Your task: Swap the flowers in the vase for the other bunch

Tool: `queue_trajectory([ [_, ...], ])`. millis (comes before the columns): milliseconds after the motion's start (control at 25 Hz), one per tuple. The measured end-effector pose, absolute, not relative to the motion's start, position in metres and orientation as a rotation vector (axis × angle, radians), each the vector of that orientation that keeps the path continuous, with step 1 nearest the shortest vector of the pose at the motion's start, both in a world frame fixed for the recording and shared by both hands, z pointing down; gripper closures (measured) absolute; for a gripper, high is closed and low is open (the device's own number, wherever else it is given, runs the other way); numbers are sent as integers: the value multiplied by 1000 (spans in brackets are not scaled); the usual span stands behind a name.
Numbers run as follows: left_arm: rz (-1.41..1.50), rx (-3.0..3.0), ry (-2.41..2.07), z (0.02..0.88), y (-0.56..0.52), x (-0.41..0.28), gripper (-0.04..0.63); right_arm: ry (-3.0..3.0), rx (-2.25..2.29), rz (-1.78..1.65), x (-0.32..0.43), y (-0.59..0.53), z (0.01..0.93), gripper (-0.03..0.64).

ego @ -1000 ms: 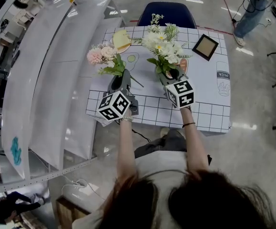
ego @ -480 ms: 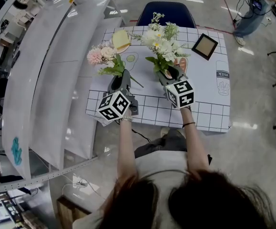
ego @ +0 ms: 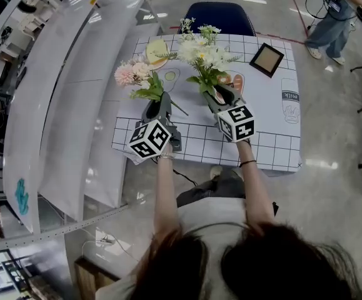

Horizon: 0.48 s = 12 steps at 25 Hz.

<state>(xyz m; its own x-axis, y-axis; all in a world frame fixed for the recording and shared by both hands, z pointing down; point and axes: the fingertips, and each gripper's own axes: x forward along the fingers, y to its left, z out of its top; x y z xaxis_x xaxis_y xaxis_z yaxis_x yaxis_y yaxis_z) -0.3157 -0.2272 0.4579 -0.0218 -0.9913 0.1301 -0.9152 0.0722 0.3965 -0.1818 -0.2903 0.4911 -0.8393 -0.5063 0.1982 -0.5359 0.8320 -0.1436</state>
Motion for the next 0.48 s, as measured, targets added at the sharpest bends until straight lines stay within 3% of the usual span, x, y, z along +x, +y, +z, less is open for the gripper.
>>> queue_trajectory([
  [480,-306,1888,-1987,455,-219,-297,520,-2877,727,350,-167,-276,487,500],
])
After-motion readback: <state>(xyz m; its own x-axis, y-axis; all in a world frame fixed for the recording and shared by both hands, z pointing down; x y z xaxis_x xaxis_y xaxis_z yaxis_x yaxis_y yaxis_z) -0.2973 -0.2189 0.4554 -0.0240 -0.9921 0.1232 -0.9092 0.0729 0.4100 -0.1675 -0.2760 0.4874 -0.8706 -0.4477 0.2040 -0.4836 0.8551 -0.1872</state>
